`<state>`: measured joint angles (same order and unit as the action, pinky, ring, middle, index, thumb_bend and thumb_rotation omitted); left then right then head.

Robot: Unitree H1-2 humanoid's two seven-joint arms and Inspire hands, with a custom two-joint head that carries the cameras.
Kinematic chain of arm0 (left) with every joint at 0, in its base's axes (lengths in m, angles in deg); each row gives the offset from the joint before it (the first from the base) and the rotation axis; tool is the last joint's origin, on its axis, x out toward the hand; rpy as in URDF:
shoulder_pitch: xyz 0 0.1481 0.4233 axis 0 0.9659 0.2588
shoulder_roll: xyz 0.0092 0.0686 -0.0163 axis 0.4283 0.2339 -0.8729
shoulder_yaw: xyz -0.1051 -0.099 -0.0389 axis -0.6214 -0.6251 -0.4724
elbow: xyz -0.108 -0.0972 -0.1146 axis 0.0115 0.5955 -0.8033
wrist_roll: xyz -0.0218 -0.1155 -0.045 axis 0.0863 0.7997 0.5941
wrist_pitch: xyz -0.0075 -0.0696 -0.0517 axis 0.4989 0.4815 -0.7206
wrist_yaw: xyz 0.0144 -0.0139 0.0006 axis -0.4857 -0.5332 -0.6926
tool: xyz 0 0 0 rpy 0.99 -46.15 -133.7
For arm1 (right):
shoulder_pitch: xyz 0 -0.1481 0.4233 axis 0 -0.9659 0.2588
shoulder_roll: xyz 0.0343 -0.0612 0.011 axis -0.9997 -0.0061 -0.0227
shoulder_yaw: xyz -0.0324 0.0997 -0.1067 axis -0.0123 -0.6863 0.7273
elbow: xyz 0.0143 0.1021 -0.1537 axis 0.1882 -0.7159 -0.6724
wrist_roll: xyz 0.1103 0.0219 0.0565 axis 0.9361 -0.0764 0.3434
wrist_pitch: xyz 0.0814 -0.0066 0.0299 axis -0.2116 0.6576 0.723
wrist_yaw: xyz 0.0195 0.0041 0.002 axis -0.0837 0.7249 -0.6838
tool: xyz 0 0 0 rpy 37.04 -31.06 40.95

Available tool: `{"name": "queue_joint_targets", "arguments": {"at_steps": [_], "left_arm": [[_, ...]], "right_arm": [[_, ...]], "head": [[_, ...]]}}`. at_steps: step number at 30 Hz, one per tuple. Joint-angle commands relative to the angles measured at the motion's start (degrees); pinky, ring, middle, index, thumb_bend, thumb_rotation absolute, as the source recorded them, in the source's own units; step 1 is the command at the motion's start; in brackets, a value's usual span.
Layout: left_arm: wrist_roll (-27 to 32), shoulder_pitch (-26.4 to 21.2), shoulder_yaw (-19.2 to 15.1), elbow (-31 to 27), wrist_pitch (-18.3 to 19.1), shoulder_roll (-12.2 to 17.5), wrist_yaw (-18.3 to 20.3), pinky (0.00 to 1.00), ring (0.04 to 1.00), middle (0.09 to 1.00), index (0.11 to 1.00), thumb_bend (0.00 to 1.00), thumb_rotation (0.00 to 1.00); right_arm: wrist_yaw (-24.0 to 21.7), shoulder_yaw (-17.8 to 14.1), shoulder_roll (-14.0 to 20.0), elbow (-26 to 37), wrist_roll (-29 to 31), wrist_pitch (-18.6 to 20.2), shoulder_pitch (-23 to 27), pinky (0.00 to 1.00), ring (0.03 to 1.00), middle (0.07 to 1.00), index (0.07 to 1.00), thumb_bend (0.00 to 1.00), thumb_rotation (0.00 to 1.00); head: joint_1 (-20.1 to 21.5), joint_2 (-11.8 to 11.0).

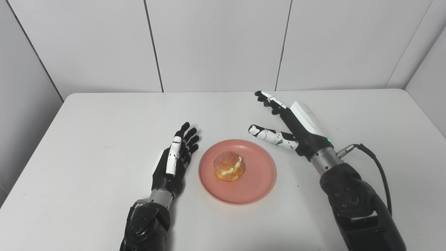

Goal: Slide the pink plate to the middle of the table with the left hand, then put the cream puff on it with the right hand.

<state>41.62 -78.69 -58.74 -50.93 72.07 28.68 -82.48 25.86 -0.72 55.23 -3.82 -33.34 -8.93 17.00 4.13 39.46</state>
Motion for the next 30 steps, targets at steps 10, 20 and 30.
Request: {"name": "queue_joint_targets", "arguments": {"at_steps": [10,20,30], "left_arm": [[-0.2,2.2,0.0,1.0,2.3,1.0,0.1,0.88,0.885,0.892,0.897,0.39,1.0],[-0.6,3.9,-0.3,-0.7,1.7,1.2,-0.3,0.91,0.911,0.915,0.91,0.4,1.0],[-2.3,4.9,0.3,-0.1,-0.7,1.8,-0.1,0.93,0.924,0.921,0.918,0.41,1.0]], "right_arm": [[6.4,-4.5,-7.3,-1.4,11.4,-3.3,-8.6,0.93,0.993,1.0,1.0,0.83,1.0],[8.2,-5.8,-10.2,-7.2,19.4,-7.7,-10.6,1.0,1.0,1.0,1.0,0.57,1.0],[7.3,-6.4,-11.4,-10.8,26.5,-9.1,-11.0,0.99,1.0,1.0,1.0,0.25,1.0]], "head": [[-0.1,0.4],[-0.1,0.5],[-0.1,0.5]]}}
